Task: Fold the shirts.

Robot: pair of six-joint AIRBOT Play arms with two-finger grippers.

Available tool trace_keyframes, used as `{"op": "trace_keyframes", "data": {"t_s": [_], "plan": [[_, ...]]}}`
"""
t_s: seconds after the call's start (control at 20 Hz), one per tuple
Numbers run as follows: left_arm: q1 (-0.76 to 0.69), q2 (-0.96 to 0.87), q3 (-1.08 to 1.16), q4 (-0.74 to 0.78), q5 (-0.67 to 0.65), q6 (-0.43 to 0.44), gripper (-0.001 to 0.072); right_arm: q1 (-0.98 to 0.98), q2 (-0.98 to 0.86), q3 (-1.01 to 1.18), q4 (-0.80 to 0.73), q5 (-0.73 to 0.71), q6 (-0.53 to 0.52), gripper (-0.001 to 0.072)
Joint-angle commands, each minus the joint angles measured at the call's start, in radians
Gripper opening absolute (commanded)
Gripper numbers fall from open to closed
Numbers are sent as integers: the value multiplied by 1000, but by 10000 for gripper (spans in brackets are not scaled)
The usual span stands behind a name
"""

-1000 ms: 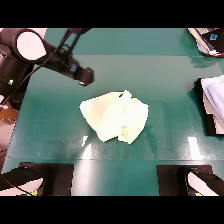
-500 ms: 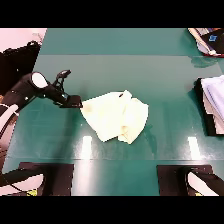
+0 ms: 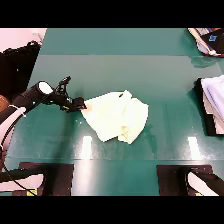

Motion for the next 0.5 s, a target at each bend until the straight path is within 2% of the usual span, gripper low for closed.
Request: {"op": "trace_keyframes", "data": {"t_s": [0.0,0.1,0.25,0.3,0.35,0.4,0.45], "plan": [[0,-4,35,-42,45,3,29,1,-1,-13,-2,-1,0,15],[1,-2,95,-33,31,9,28,-1,-2,-68,-8,0,0,15],[1,0,216,-27,-7,33,28,-3,-5,-241,-124,3,21,17],[1,0,253,-27,-16,39,28,-3,-19,-302,-158,13,37,45],[1,0,280,-27,-17,39,28,-3,-49,-364,-164,32,40,250],[1,0,300,-27,-16,39,28,-3,-89,-415,-156,50,40,421],[0,0,309,-28,-15,39,28,1,-142,-460,-121,66,40,461]]}}
